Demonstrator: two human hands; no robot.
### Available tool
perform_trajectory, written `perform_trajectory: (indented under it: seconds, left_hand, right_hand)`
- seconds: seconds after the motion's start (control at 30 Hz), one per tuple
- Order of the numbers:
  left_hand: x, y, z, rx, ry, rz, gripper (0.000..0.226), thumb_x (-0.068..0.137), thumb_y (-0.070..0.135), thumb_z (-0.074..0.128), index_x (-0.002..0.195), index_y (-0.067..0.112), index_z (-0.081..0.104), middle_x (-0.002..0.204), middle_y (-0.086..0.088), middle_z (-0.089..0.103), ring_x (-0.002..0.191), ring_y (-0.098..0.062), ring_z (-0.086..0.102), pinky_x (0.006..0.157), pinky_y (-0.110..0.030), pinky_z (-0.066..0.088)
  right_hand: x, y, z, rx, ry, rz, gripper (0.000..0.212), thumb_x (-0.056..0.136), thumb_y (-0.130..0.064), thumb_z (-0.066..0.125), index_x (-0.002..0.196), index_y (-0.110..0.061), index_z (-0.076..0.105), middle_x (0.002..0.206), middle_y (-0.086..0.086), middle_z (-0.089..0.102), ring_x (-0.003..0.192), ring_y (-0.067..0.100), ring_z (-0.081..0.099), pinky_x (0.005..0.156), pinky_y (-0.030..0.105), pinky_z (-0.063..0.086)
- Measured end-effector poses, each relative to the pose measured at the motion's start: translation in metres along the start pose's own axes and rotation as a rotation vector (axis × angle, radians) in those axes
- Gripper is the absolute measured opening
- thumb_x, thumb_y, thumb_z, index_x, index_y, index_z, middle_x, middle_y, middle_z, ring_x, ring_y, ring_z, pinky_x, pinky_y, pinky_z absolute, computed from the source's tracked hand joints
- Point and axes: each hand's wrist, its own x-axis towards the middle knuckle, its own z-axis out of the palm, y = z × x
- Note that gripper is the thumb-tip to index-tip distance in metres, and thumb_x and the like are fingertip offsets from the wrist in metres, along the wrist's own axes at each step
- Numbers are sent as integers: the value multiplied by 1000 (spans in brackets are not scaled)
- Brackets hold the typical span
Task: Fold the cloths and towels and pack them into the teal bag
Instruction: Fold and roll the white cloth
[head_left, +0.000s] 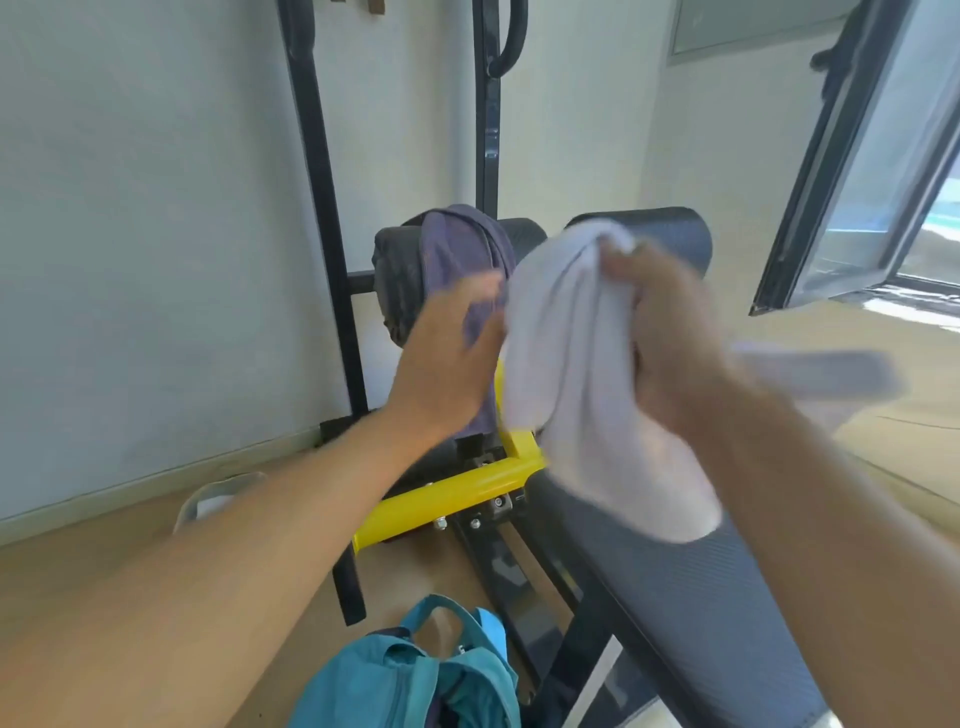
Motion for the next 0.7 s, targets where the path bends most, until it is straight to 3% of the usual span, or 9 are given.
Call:
perform_trajectory:
  seconds: [0.07, 0.13, 0.2, 0.27, 0.37, 0.43, 0.5, 0.6, 0.7]
  left_hand:
    - [-43, 2, -3, -227, -150, -162, 31, 105, 6, 50, 95, 35, 59, 85, 34, 69, 84, 26, 57, 78, -1, 42]
    - [-79, -19, -9, -441, -262, -377, 39, 104, 2, 48, 85, 34, 58, 73, 33, 69, 74, 26, 58, 72, 0, 43]
    - [-105, -43, -15, -685, -262, -540, 35, 106, 23, 47, 90, 23, 78, 94, 15, 78, 93, 4, 71, 89, -19, 50]
    - [-130, -67, -23, -881, -294, -692, 46, 100, 49, 47, 113, 17, 77, 120, -10, 74, 114, -25, 69, 102, -42, 47]
    - [-160, -97, -29, -679, -398, -711, 42, 84, 46, 71, 108, 12, 75, 107, -13, 74, 101, -26, 68, 90, -40, 50]
    - [-166, -111, -27, -432, -456, -675, 21, 82, 32, 79, 99, 19, 76, 94, 2, 77, 91, -13, 69, 80, -27, 52]
    - [-169, -123, -27, -314, -439, -692, 20, 79, 28, 84, 96, 24, 74, 91, 11, 77, 86, -8, 71, 75, -25, 51]
    - [-167, -138, -30, -215, -341, -684, 33, 72, 31, 86, 96, 15, 71, 92, -6, 76, 84, -24, 70, 74, -35, 50]
    - [-171, -148, -26, -68, -270, -625, 28, 82, 21, 83, 86, 3, 62, 76, -12, 64, 65, -18, 53, 61, -29, 38]
  right_hand:
    - [-17, 32, 2, 8, -251, 140, 24, 80, -36, 70, 94, -17, 65, 92, 9, 64, 90, 25, 61, 84, 42, 46]
    - [-28, 57, 6, 28, -366, 212, 18, 92, -26, 65, 103, -12, 67, 95, 9, 67, 89, 23, 61, 80, 39, 46]
    - [-34, 77, 12, 13, -447, 223, 13, 96, -24, 63, 102, -13, 67, 94, 7, 67, 88, 22, 60, 79, 37, 45]
    - [-43, 103, 19, -78, -494, 226, 13, 95, -23, 67, 102, -12, 66, 95, 5, 68, 88, 20, 61, 81, 37, 47]
    - [-50, 145, 27, -323, -566, 136, 10, 91, -15, 73, 97, -16, 66, 98, 2, 71, 84, 18, 64, 78, 33, 52]
    - [-52, 170, 30, -553, -687, 62, 19, 86, -14, 77, 91, -24, 62, 107, 3, 70, 87, 18, 62, 83, 38, 52]
    - [-52, 190, 28, -771, -734, 39, 26, 84, -15, 79, 90, -28, 57, 109, 2, 67, 83, 14, 56, 85, 40, 50]
    - [-52, 209, 19, -961, -686, 31, 28, 79, -25, 83, 89, -25, 57, 100, -9, 59, 89, 14, 55, 77, 33, 46]
    - [-59, 218, 14, -1096, -758, 61, 36, 75, -38, 84, 73, -26, 50, 81, -8, 54, 74, 14, 49, 61, 31, 36]
